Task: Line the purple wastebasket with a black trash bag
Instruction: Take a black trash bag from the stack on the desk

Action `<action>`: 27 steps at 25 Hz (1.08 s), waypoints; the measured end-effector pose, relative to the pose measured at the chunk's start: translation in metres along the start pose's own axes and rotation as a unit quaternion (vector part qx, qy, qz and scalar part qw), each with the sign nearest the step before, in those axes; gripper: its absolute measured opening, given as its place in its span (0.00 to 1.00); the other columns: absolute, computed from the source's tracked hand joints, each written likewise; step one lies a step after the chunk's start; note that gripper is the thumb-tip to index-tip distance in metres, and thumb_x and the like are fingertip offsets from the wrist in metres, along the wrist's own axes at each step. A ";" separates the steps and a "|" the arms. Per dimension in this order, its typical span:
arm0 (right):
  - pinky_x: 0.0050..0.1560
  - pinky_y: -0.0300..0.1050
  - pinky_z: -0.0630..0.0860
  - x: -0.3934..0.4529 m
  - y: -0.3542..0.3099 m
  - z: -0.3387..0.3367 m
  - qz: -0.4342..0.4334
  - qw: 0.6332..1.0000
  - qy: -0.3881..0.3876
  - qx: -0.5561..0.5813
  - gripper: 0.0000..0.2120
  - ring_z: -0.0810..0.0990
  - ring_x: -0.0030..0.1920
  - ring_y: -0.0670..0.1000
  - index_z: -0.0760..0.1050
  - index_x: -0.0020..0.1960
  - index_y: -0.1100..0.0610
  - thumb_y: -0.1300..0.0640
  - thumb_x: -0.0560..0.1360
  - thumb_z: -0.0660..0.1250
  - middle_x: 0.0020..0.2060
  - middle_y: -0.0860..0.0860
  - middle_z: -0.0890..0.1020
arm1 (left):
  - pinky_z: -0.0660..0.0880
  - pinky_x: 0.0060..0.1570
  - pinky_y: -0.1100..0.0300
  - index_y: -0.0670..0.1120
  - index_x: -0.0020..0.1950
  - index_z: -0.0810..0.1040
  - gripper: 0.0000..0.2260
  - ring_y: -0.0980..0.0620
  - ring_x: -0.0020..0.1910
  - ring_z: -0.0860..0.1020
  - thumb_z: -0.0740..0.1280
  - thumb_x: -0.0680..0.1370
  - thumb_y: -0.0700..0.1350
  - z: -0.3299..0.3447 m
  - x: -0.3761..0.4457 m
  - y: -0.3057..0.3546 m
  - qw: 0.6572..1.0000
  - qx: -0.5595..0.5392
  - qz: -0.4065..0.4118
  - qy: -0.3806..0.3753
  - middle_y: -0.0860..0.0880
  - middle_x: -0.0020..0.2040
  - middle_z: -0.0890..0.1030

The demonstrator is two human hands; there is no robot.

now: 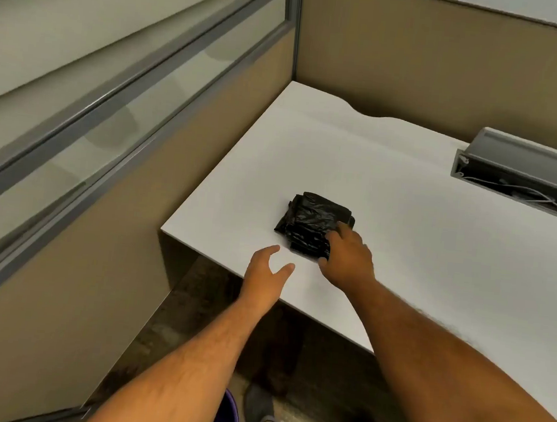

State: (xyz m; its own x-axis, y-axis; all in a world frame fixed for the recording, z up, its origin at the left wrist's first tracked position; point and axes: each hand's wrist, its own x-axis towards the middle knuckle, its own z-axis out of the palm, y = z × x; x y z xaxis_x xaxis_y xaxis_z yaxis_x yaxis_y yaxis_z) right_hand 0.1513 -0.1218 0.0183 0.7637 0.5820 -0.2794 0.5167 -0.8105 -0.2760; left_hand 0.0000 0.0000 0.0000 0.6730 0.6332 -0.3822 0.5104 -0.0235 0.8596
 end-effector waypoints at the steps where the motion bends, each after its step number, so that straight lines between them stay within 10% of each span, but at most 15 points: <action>1: 0.81 0.67 0.63 0.007 0.002 0.002 0.000 1.000 -0.003 -0.019 0.28 0.62 0.83 0.62 0.73 0.76 0.55 0.51 0.78 0.71 0.86 0.57 0.61 | 0.68 0.64 0.60 0.55 0.74 0.73 0.23 0.55 0.69 0.70 0.73 0.80 0.52 0.003 0.001 -0.001 1.000 -0.011 -0.007 -0.005 0.52 0.75 0.72; 6: 0.83 0.74 0.48 0.029 0.004 0.004 -0.025 0.997 -0.045 -0.055 0.26 0.50 0.88 0.60 0.75 0.74 0.55 0.52 0.78 0.72 0.88 0.56 0.55 | 0.71 0.62 0.57 0.57 0.71 0.76 0.20 0.56 0.67 0.71 0.73 0.80 0.50 0.009 -0.003 -0.007 0.996 -0.040 -0.078 -0.015 0.53 0.72 0.73; 12: 0.82 0.76 0.48 0.042 0.009 0.006 -0.032 0.998 -0.054 -0.030 0.32 0.57 0.87 0.57 0.70 0.79 0.56 0.58 0.75 0.72 0.85 0.53 0.64 | 0.69 0.61 0.56 0.57 0.71 0.77 0.19 0.58 0.65 0.70 0.72 0.80 0.51 0.012 0.007 -0.004 0.994 -0.059 -0.088 -0.011 0.52 0.73 0.74; 17: 0.83 0.72 0.53 0.043 0.015 -0.002 -0.012 0.985 0.089 0.144 0.30 0.73 0.79 0.58 0.75 0.78 0.56 0.64 0.76 0.71 0.78 0.54 0.76 | 0.70 0.62 0.56 0.56 0.72 0.76 0.20 0.57 0.68 0.71 0.72 0.80 0.51 0.021 0.017 0.005 0.992 -0.081 -0.091 -0.013 0.52 0.72 0.75; 22: 0.64 0.55 0.84 0.042 0.016 -0.044 0.079 0.859 0.216 0.458 0.12 0.89 0.56 0.51 0.89 0.56 0.53 0.64 0.76 0.75 0.53 0.50 0.91 | 0.73 0.55 0.65 0.55 0.68 0.79 0.19 0.55 0.68 0.77 0.74 0.78 0.50 0.034 0.028 0.031 0.981 -0.175 -0.086 -0.012 0.54 0.65 0.80; 27: 0.49 0.44 0.87 0.023 0.029 -0.083 0.138 0.696 0.161 0.686 0.13 0.90 0.54 0.52 0.88 0.52 0.53 0.69 0.77 0.73 0.48 0.50 0.92 | 0.76 0.68 0.53 0.51 0.72 0.76 0.24 0.53 0.66 0.79 0.75 0.78 0.51 0.039 0.036 0.067 0.953 -0.290 -0.080 -0.043 0.50 0.68 0.81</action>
State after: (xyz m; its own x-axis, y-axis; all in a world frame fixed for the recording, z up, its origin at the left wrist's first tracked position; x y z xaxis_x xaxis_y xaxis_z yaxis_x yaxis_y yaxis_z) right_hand 0.2157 -0.1373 0.0799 0.9222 0.1920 -0.3356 -0.3533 0.0660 -0.9332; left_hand 0.0794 -0.0095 0.0310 0.6657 0.5272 -0.5282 0.2452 0.5140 0.8220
